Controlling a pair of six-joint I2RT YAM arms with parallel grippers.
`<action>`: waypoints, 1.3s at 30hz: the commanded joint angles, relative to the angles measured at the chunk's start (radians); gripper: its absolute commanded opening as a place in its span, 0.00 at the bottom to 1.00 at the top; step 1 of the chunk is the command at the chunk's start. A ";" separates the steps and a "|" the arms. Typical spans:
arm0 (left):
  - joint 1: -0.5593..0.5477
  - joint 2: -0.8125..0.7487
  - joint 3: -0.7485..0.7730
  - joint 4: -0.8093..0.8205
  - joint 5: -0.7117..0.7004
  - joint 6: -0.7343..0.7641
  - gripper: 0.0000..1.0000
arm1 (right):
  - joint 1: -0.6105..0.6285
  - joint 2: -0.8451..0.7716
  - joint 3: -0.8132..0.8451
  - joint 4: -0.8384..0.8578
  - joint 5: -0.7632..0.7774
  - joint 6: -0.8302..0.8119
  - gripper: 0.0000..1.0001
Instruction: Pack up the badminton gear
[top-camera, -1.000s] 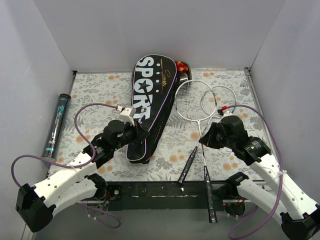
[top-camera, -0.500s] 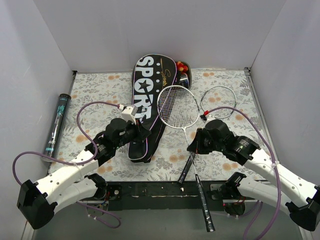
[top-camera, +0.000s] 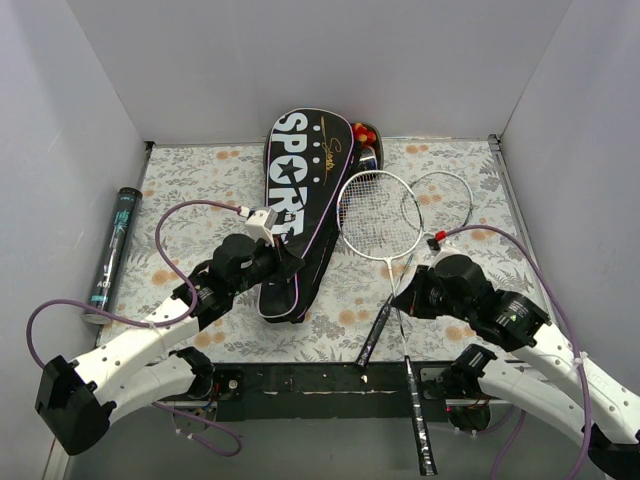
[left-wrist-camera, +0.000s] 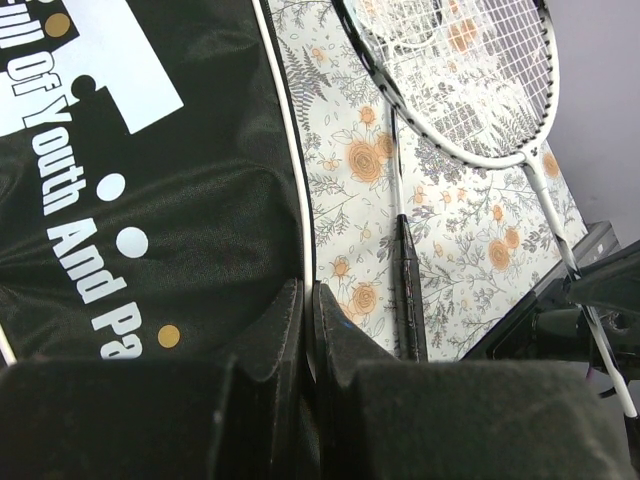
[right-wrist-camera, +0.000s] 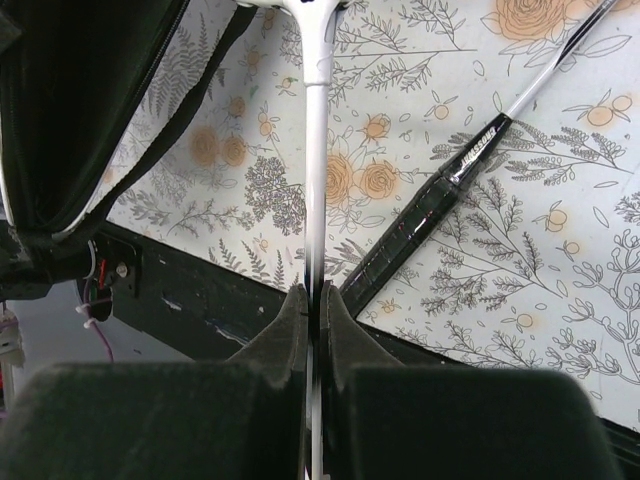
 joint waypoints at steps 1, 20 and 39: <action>-0.008 0.002 0.050 0.042 0.003 -0.007 0.00 | 0.005 -0.027 -0.029 -0.011 0.013 0.019 0.01; -0.014 0.020 0.053 0.056 0.013 -0.012 0.00 | 0.022 0.111 -0.057 0.168 -0.050 0.022 0.01; -0.058 -0.057 -0.114 0.099 0.039 -0.089 0.00 | 0.091 0.625 0.193 0.476 0.008 -0.058 0.01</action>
